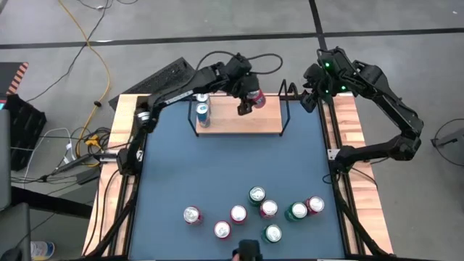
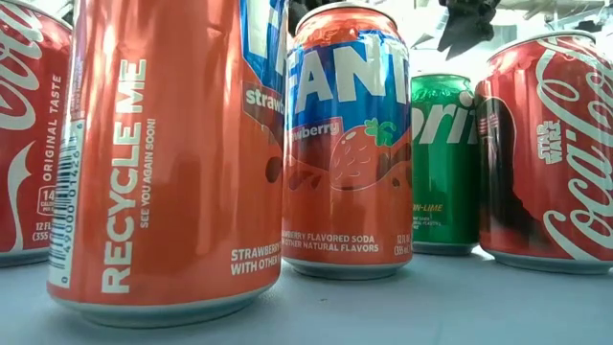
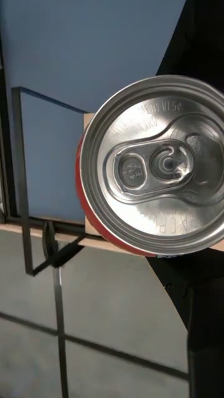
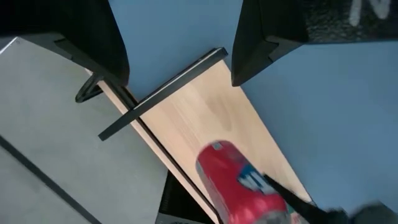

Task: Place canned beverage on shelf
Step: Put the top red soda can on the shelf

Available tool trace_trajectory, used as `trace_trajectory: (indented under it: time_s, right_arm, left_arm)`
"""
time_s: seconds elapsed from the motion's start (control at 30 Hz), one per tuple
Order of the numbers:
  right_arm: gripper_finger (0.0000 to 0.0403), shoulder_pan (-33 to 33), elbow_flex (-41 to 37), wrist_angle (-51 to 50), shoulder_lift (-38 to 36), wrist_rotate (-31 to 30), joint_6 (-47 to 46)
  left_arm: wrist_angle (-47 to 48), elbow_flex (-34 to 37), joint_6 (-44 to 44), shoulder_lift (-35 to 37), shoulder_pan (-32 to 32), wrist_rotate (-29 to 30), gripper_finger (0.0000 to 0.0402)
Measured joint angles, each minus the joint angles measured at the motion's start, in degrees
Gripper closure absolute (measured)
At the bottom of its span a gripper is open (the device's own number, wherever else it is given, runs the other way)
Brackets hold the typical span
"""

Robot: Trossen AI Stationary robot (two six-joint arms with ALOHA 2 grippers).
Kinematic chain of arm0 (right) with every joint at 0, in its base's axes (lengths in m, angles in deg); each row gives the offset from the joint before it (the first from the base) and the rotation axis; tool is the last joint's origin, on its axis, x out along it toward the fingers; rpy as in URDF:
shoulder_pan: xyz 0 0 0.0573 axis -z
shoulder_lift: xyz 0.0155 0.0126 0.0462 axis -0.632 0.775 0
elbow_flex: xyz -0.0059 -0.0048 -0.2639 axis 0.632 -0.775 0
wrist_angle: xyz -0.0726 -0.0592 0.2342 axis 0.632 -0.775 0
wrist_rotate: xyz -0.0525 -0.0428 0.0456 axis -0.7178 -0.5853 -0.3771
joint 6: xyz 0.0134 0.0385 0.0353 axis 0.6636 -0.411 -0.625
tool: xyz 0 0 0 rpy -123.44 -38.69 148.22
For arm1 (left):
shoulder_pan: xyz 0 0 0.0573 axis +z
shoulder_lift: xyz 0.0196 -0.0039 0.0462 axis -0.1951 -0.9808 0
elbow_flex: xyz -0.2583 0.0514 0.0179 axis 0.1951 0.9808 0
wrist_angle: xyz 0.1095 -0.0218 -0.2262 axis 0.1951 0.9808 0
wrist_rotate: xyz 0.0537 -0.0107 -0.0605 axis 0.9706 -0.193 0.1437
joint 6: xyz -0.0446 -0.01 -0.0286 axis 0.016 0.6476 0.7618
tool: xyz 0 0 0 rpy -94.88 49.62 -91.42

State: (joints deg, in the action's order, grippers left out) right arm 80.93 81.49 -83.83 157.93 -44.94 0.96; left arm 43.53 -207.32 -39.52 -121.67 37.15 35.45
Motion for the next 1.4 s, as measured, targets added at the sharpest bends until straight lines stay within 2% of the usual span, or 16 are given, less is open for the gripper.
trace_trajectory:
  time_s: [0.03,0.13,0.3,0.6,1.13,1.4]
  right_arm:
    - [0.0136,0.0,0.0,0.0,0.0,0.0,-0.7]
    - [0.0136,0.0,0.0,-0.1,0.0,0.0,-1.7]
    - [0.0136,0.0,0.0,0.0,0.0,-1.0,-2.5]
    - [0.0136,0.0,0.0,2.0,0.0,-1.6,-2.7]
    - [0.0136,0.0,0.0,2.5,0.1,-1.7,-3.0]
    - [0.0136,0.0,0.0,2.5,0.1,-1.4,-3.7]
  left_arm:
    - [1.0,-1.5,-0.1,-1.6,0.2,-0.4,0.0122]
    - [-1.8,1.7,-0.2,-2.1,1.2,-3.1,0.0122]
    - [0.6,1.6,1.2,-4.0,2.4,-4.9,0.0122]
    - [3.3,1.7,-4.4,-5.5,1.6,-5.6,0.0122]
    - [4.4,1.9,-6.5,-8.2,0.1,-6.1,0.0122]
    - [4.1,1.8,-7.1,-8.2,-1.0,-4.0,0.0059]
